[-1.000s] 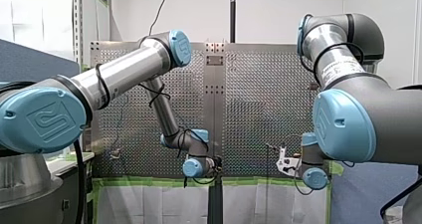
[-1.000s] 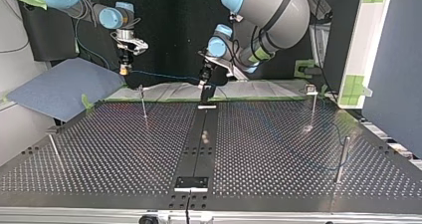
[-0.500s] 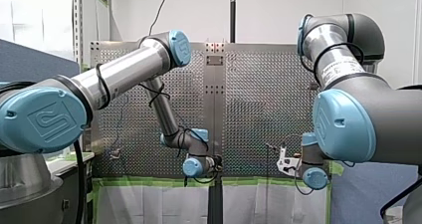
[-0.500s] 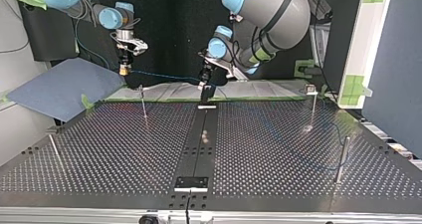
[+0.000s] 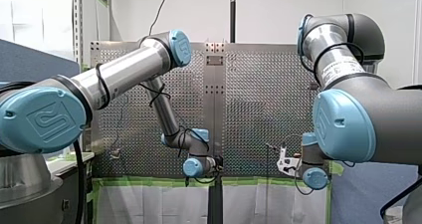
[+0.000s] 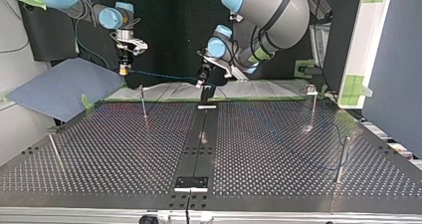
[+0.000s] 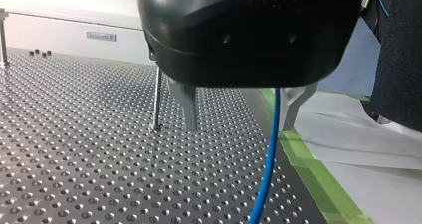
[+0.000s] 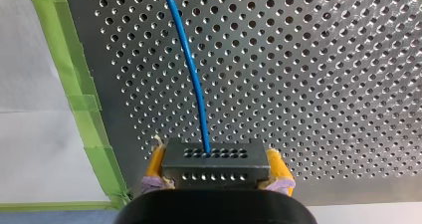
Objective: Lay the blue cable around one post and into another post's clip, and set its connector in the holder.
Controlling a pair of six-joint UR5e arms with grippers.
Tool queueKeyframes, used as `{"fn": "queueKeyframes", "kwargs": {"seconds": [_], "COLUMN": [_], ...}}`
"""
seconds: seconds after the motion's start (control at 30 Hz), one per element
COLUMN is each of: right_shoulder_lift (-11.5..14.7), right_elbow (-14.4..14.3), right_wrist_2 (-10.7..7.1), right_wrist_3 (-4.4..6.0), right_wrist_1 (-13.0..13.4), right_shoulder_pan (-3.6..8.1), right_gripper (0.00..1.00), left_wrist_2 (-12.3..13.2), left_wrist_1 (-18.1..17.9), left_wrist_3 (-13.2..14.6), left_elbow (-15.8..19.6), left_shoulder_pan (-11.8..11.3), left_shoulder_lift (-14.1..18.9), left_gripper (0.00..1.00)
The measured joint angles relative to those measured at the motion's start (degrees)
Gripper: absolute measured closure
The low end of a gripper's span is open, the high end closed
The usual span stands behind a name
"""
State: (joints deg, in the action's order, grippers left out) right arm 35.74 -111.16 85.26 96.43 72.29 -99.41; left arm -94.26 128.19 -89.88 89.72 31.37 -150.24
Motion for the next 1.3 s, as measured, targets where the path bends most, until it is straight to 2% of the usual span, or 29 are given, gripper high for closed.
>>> {"fn": "queueKeyframes", "kwargs": {"seconds": [0.2,0.3,0.77,1.3], "right_shoulder_lift": [0.0,0.0,0.0,0.0], "right_elbow": [0.0,0.0,0.01,0.01], "right_wrist_2": [0.0,0.04,0.01,0.09], "right_wrist_3": [0.0,0.0,0.0,0.0], "right_wrist_1": [0.03,0.04,0.15,0.32], "right_shoulder_pan": [0.04,0.08,0.79,1.25], "right_gripper": [1.0,1.0,1.0,1.0], "left_wrist_2": [0.62,0.85,3.21,3.34], "left_wrist_1": [-0.03,-0.03,-0.11,-0.14], "left_wrist_3": [0.11,0.16,0.18,0.13], "left_elbow": [0.0,0.0,0.0,0.0], "left_shoulder_pan": [0.11,0.17,0.17,0.16], "left_shoulder_lift": [0.0,0.0,0.0,0.0], "left_gripper": [0.45,0.47,0.47,0.47]}}
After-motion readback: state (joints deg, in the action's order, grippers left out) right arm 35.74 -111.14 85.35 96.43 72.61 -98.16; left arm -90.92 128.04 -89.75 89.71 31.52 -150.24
